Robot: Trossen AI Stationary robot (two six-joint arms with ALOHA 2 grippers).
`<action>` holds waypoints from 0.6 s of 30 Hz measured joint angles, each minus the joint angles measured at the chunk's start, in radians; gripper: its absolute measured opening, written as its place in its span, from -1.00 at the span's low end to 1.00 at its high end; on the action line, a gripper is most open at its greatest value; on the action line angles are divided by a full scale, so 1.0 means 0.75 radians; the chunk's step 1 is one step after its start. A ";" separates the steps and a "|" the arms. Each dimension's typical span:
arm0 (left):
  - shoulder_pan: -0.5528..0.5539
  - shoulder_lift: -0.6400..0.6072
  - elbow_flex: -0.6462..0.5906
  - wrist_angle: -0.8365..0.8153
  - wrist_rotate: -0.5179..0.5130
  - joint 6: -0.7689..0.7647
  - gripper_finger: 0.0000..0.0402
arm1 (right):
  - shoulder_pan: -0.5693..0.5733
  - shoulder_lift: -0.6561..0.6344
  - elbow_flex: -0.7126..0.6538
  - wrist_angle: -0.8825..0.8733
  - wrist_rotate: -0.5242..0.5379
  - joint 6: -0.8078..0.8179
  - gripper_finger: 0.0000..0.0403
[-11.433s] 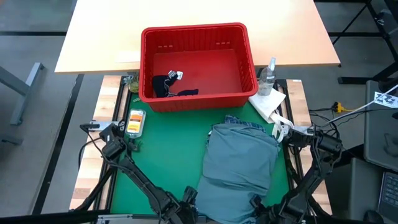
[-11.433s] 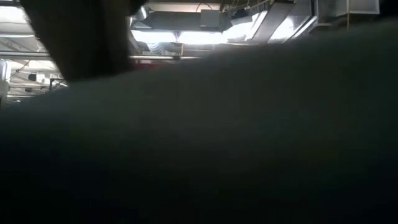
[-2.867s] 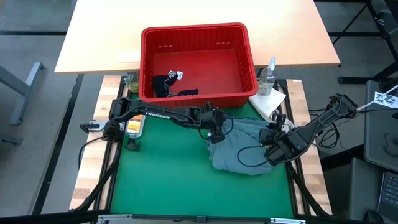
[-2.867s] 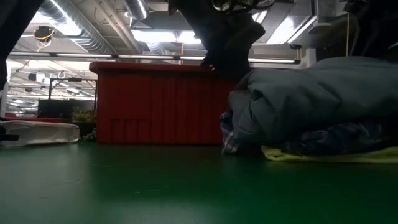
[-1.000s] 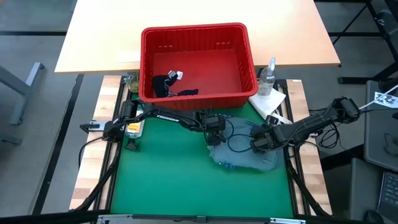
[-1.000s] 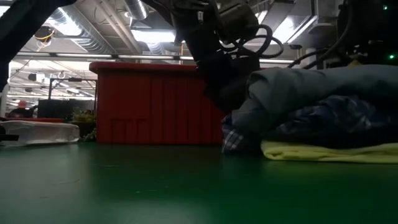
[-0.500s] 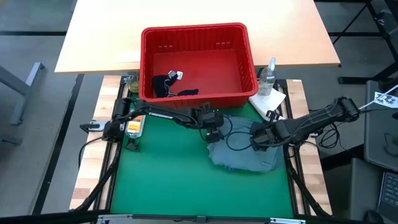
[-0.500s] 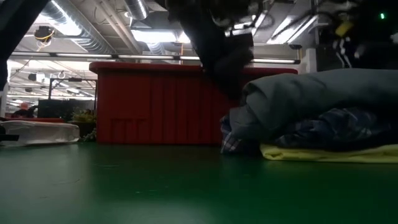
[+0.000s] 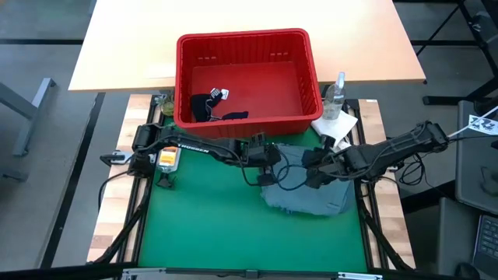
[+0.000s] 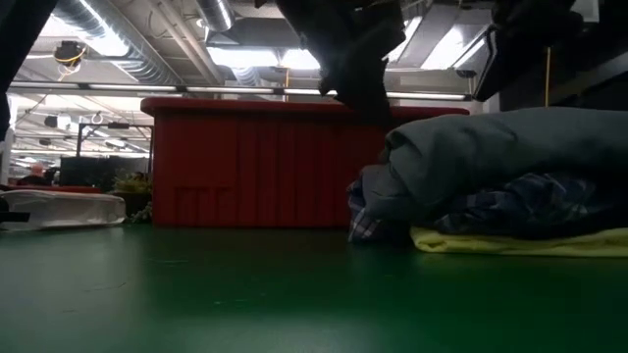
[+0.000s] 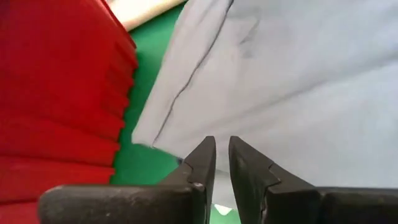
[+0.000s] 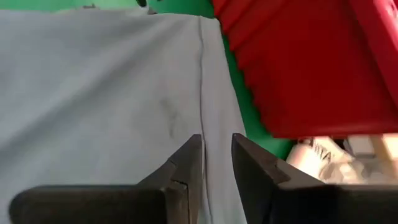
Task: Fold Laundry from Bin
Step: Fold the blue pants on top of the blue shirt
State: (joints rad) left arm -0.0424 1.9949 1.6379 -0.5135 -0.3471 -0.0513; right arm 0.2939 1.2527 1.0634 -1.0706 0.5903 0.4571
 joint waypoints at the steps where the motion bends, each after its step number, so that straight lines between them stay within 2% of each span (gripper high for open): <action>1: -0.004 0.004 0.000 0.013 0.004 -0.008 -0.79 | 0.000 0.020 0.000 0.015 0.007 -0.023 -0.57; 10: -0.073 0.063 0.002 0.078 0.135 -0.092 -0.83 | 0.000 0.243 0.000 -0.022 0.104 -0.028 -0.57; 18: -0.132 0.165 0.001 0.064 0.122 -0.098 -0.83 | -0.029 0.430 0.001 -0.089 0.096 -0.051 -0.57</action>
State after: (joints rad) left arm -0.1415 2.1188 1.6382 -0.4655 -0.2557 -0.1249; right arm 0.2725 1.5752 1.0641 -1.1373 0.6624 0.4190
